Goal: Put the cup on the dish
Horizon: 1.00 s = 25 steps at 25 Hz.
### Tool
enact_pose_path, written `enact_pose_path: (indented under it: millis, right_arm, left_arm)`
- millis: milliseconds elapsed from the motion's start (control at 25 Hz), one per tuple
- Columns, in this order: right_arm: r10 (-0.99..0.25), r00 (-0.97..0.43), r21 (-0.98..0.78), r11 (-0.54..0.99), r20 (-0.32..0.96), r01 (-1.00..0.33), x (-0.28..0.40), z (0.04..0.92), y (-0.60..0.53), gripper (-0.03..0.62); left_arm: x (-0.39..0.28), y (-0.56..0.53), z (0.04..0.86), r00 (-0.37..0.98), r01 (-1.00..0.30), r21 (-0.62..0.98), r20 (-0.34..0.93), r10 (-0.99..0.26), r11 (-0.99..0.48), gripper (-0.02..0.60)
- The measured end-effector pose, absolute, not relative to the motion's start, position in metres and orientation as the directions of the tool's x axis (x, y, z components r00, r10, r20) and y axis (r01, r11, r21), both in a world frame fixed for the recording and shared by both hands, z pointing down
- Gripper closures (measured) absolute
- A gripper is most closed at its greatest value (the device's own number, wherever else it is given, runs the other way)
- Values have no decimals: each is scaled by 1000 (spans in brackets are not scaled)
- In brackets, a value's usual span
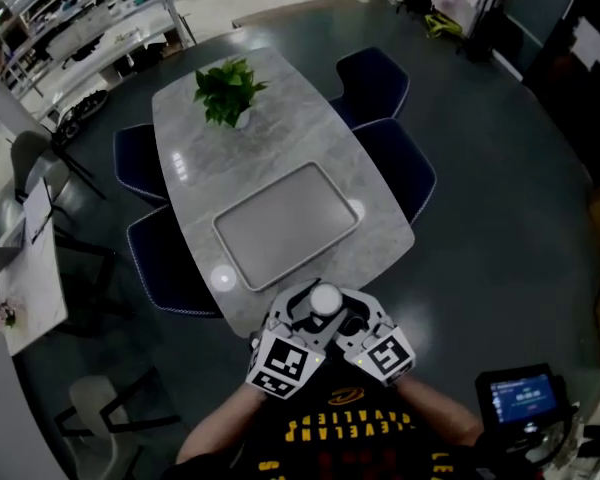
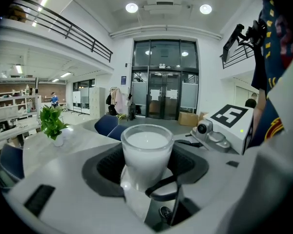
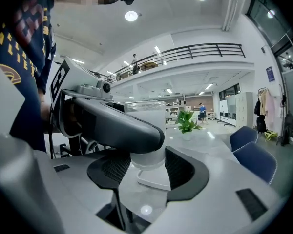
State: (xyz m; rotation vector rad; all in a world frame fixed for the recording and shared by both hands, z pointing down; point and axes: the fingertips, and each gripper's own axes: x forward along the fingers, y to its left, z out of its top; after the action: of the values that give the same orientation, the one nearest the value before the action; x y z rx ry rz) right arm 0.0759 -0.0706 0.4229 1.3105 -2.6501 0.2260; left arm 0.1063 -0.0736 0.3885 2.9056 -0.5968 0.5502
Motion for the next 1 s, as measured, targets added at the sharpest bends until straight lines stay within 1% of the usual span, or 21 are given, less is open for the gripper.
enact_pose_path:
  millis: [240,480,720,1000]
  right_arm:
    - [-705,-665,-62,674,245,-737,123,428,-98,370]
    - [-636,-732,-44,747,246,-663,150,432,-124,370]
    - [-568,-782,-18,806,258,-592,152,444,-145,370]
    - [-548,-777,9,819,309,-574,145,476,-182,370]
  left_arm:
    - [153,-105,393,819,-480,53,385,-425,-876,319]
    - [180,-133,399,767,-569,36,385,-514,-822,319]
    - [181,-155,413,714,-632,27,408,-569,-774,319]
    - [171,-193,443,699,-644,50,444,-561,-763,319]
